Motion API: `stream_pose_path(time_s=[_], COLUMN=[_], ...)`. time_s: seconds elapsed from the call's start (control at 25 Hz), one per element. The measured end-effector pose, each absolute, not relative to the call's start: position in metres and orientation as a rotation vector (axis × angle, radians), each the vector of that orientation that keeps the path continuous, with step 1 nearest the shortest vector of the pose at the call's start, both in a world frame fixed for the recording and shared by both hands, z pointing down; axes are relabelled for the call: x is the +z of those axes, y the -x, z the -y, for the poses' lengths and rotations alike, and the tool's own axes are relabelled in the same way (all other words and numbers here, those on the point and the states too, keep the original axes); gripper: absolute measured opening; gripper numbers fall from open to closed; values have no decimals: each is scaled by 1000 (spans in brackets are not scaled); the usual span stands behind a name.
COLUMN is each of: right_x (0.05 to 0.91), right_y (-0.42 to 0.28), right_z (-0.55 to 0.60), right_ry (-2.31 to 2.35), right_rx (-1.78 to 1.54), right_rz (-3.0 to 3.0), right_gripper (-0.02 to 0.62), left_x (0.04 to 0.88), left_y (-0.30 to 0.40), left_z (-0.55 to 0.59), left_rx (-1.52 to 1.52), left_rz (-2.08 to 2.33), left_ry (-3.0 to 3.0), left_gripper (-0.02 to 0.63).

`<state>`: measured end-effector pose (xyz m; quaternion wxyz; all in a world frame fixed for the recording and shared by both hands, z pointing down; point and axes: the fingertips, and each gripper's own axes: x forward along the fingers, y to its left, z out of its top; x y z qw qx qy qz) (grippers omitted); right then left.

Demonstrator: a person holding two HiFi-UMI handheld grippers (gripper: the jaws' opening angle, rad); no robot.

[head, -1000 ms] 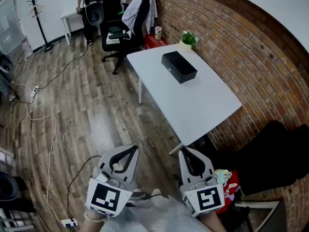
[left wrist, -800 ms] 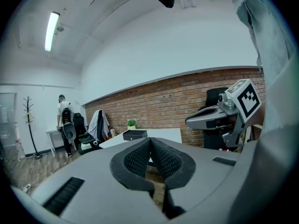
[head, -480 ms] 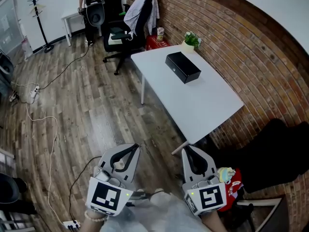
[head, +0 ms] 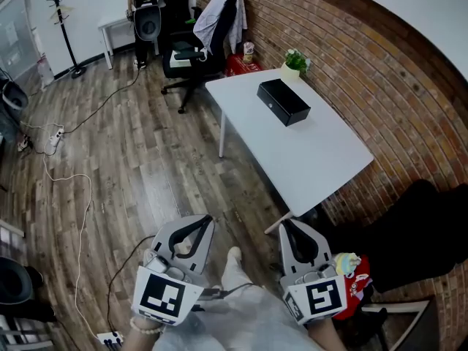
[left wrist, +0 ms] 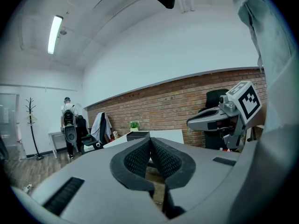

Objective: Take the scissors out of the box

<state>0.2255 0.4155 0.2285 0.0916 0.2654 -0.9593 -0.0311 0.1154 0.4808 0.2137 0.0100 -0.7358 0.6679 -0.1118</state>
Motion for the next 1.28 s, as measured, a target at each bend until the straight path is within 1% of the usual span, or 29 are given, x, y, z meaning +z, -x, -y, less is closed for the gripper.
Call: stream_pose_path(time_s=[0.24, 0.52, 0.84, 1.28], right_x=[236, 231, 231, 228], right_y=[-217, -193, -167, -119], right_z=[-400, -371, -323, -228], right_ry=[-786, -764, -744, -702], right_rx=[-57, -113, -130, -115], right_rz=[2851, 2870, 2879, 2870], right_gripper=[51, 51, 51, 51], left_x=[215, 214, 215, 215], left_y=[-107, -86, -65, -18], left_z=[-473, -449, -398, -306], left_rx=[-364, -369, -369, -381], left_rz=[-2105, -2134, -2126, -2170], left_ry=[2282, 2252, 2256, 2258], left_gripper=[18, 18, 18, 18])
